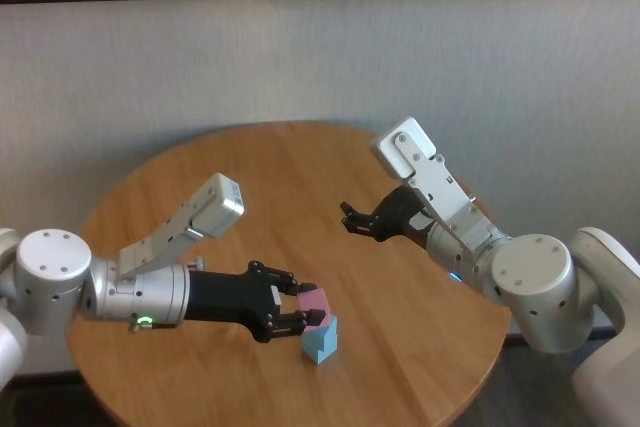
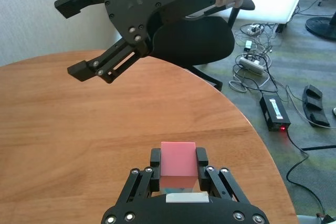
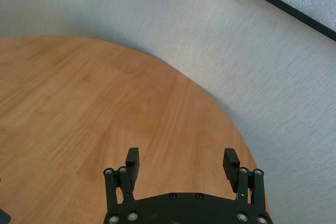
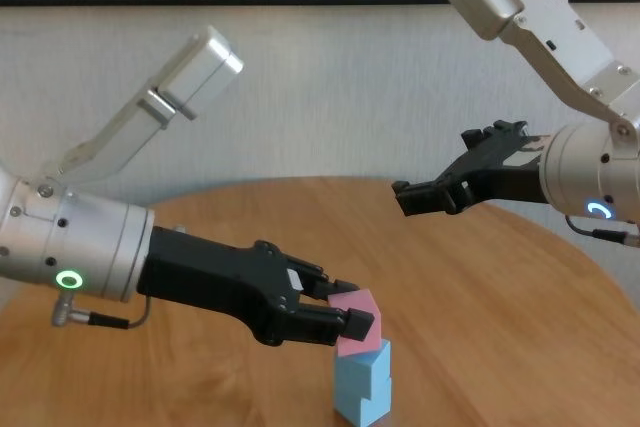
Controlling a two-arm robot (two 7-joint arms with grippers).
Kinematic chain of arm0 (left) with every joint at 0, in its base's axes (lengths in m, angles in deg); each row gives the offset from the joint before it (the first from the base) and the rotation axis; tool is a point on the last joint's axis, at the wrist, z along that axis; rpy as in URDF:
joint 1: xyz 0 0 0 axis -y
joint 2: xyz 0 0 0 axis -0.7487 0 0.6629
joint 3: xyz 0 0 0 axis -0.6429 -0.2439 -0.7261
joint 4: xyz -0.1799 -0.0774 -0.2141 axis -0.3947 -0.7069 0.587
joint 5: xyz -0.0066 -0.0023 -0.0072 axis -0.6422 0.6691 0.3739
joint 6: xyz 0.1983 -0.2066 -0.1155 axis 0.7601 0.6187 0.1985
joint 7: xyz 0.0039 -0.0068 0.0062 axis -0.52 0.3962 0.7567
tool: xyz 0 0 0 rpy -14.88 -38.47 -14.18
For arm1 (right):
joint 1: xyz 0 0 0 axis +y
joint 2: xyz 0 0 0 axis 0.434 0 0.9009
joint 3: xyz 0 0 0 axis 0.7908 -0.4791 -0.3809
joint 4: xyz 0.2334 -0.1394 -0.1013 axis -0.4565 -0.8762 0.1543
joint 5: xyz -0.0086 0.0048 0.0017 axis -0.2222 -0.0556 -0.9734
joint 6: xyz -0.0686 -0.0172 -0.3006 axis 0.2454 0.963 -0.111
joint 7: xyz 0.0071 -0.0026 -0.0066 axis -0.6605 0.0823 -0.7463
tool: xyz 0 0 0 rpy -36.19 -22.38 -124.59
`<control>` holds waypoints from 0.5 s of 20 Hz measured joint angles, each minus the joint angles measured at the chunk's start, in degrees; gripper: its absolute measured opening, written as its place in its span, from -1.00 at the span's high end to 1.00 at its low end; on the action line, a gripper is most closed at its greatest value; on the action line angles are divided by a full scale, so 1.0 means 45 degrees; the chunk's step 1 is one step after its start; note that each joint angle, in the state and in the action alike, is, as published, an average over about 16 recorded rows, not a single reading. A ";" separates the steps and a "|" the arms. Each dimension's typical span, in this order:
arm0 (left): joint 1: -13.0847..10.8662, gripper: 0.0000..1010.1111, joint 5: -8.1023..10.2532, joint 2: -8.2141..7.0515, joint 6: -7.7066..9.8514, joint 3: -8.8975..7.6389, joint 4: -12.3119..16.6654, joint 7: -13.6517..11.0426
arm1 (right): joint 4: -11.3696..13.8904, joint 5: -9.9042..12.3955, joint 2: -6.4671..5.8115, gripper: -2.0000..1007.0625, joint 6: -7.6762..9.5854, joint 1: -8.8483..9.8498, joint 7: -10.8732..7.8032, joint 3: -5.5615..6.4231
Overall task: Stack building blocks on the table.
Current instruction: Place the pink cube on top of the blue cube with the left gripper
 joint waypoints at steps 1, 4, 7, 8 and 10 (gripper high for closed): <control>-0.0003 0.19 0.0002 0.0001 -0.0001 -0.0004 -0.0005 0.0013 | 0.0000 0.0000 0.0000 -1.00 0.0000 0.0000 0.0000 0.0000; -0.0012 0.19 0.0008 0.0006 -0.0005 -0.0018 -0.0018 0.0042 | 0.0000 0.0000 0.0000 -0.99 0.0000 0.0000 0.0000 0.0000; -0.0021 0.19 0.0014 0.0013 -0.0009 -0.0031 -0.0026 0.0056 | 0.0000 0.0000 0.0000 -0.99 0.0000 0.0000 0.0000 0.0000; -0.0023 0.19 0.0016 0.0015 -0.0008 -0.0035 -0.0026 0.0058 | 0.0000 0.0000 0.0000 -0.99 0.0000 0.0000 0.0000 0.0000; -0.0028 0.18 0.0020 0.0019 -0.0006 -0.0042 -0.0022 0.0061 | 0.0000 0.0000 0.0000 -0.99 0.0000 0.0000 0.0000 0.0000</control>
